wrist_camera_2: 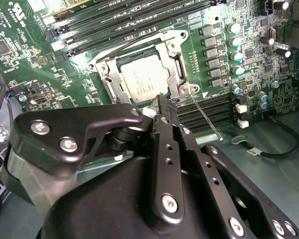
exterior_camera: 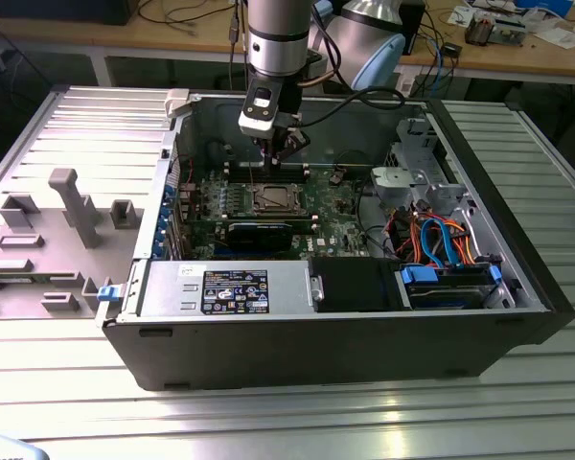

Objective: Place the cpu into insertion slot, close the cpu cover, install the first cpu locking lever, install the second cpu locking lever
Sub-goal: 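Install the first cpu locking lever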

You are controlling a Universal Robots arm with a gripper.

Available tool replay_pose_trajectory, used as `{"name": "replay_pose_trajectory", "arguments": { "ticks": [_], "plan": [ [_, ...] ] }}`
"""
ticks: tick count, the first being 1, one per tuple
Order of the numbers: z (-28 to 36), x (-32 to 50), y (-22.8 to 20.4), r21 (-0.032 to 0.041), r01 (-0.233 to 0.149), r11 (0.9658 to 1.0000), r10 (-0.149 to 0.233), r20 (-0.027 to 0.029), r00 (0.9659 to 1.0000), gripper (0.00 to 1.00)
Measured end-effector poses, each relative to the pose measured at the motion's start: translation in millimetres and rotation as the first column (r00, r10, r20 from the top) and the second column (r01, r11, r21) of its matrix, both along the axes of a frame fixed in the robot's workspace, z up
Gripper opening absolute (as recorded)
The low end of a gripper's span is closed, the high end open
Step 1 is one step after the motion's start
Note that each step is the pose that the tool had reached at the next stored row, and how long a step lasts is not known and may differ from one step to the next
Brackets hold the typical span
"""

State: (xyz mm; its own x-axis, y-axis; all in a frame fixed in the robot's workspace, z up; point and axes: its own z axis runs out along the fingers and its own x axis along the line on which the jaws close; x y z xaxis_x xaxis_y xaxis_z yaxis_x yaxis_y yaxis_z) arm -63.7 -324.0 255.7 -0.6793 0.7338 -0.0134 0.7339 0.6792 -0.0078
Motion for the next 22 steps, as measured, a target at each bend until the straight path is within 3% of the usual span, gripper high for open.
{"name": "replay_pose_trajectory", "arguments": {
  "ticks": [22],
  "plan": [
    [0.0, 0.0, 0.0, 0.0000, -0.011, 0.9999, 0.011, 0.0000, 0.9999, 0.11]
  ]
}}
